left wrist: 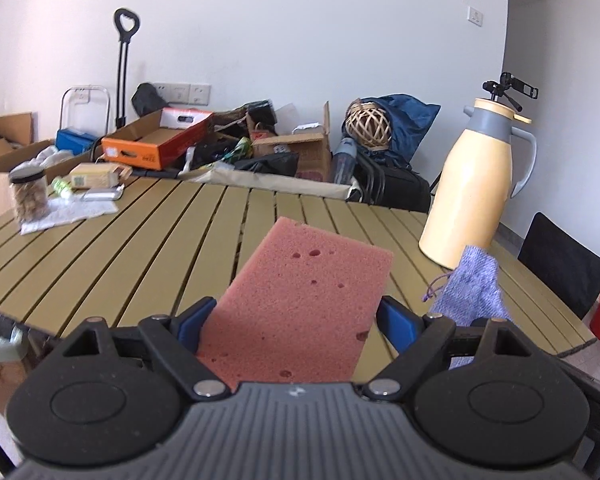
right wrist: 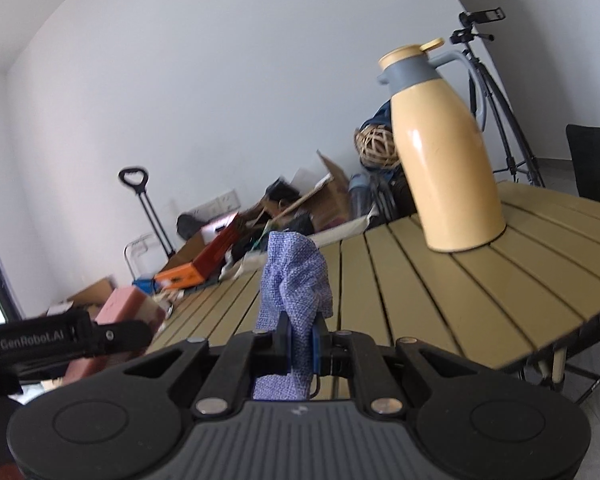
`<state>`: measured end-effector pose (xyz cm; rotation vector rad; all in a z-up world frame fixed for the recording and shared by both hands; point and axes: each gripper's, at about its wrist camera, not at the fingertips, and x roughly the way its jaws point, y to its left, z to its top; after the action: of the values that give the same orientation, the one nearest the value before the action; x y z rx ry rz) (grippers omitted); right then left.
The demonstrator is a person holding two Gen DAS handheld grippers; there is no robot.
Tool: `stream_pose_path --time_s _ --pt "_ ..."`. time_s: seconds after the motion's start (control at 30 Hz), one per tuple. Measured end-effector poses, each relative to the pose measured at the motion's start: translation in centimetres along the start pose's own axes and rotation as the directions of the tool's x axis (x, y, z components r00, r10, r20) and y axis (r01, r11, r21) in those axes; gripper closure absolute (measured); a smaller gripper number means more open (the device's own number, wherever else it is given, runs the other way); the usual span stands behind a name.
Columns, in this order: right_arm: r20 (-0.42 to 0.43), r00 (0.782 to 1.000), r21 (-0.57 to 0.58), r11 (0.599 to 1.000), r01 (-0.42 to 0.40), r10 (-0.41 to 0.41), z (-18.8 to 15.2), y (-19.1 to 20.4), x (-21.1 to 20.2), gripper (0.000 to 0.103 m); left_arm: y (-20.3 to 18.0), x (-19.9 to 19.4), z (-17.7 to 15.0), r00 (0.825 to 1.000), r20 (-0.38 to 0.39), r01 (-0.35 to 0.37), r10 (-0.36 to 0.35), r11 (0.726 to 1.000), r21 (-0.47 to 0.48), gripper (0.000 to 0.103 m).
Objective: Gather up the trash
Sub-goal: 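Lift the sponge and pouch and carry them down over the black bin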
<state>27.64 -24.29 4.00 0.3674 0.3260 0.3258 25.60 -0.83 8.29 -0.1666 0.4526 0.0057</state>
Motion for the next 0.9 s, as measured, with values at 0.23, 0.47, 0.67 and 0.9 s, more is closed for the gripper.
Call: stream_pose_path --time_s 0.23,0.47,0.67,0.9 --pt "-0.093 0.996 -0.043 0.999 0.007 -0.011 -3.6 1.2 -1.0 0.094 2.5 -1.5 -3.4 0.998 -0.053 -0.021 0.02 1.0 -0.017 0.016" --pt "-0.188 0.981 -0.081 0.996 0.028 -0.043 -6.8 1.9 -2.0 0.094 4.3 -2.8 -6.9 0.995 -0.093 -0.042 0.04 0.999 -0.025 0.016" --pt "-0.251 0.966 -0.108 0.993 0.042 -0.069 -8.9 2.3 -2.5 0.094 5.4 -3.4 -9.1 0.989 -0.134 -0.059 0.055 0.998 -0.02 0.016" --pt "-0.334 0.937 -0.131 0.989 0.062 -0.103 -11.4 2.2 -2.5 0.094 5.9 -3.1 -12.0 0.975 -0.202 -0.094 0.094 0.996 0.007 0.016"
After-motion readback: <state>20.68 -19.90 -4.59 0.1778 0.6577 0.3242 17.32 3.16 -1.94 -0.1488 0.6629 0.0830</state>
